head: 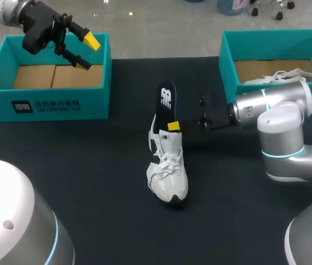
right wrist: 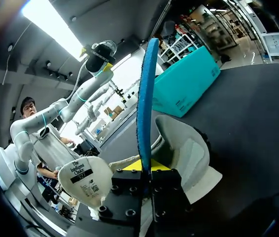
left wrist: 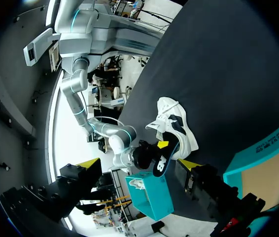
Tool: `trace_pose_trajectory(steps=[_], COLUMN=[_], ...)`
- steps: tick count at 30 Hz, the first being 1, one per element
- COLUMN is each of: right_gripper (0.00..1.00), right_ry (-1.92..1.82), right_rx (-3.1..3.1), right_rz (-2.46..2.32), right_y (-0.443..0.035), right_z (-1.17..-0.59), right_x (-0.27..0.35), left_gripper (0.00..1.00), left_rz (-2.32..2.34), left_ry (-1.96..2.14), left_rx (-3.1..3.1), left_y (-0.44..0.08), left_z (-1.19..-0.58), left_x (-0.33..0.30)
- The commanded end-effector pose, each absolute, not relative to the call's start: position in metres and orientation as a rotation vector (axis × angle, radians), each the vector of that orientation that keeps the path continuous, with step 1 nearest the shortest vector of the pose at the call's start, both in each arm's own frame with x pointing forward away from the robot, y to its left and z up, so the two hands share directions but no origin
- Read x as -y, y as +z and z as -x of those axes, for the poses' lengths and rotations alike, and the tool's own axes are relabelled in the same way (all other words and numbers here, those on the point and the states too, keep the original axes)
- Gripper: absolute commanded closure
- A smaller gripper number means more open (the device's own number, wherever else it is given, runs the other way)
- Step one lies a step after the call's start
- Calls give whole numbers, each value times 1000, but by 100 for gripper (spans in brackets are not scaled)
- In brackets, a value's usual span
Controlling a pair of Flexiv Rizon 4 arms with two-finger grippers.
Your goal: Take the shoe out of the shoebox, open the shoe tongue, remove and reinsert the insole, then place the shoe into the shoebox
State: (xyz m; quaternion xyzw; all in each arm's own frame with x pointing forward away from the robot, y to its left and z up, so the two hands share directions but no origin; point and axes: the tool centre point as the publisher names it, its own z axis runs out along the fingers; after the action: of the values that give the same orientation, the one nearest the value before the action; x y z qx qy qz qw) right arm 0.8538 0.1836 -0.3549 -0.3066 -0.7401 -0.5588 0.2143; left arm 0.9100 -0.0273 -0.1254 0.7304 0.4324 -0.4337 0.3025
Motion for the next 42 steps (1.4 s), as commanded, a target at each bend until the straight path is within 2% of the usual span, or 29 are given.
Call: trace_pose_trajectory(steps=[1,3,4,5,11,17,19,20,22,42], right_gripper=[100,100,91,85,73,73,76,82,100,100], right_ry=[-1558,-1557,-1555,-1554,-1579,-1586,-1579,-1576,-1572,-1421], right_rx=[2049,2046,2046,2049,2088,2100,2102,2101,2097,2009], right_rz=[874,876,872,865,810,771,766,765,763,846], right_y=[-358,-357,-355,-353,-333,-327,-330,-332,-334,-370], right_z=[-841,-839,-839,-840,-854,-868,-869,-869,-869,-830], right_x=[-184,-185,-185,-186,-188,-194,-196,-197,-199,-187], left_gripper=[0,0,0,0,0,0,0,0,0,0], left_rz=[-1939,-1939,-1939,-1939,-1939,-1939,-1939,-1939,-1939,-1939], left_ry=[-1148,-1148,-1148,-1148,-1148,-1148,-1148,-1148,-1148,-1148], left_rx=[-1147,-1147,-1147,-1147,-1147,-1147,-1147,-1147,-1147,-1147], left_y=[-125,-125,-125,-125,-125,-125,-125,-125,-125,-125], left_z=[-910,-910,-910,-910,-910,-910,-910,-910,-910,-910], left_x=[27,27,27,27,27,27,27,27,27,27])
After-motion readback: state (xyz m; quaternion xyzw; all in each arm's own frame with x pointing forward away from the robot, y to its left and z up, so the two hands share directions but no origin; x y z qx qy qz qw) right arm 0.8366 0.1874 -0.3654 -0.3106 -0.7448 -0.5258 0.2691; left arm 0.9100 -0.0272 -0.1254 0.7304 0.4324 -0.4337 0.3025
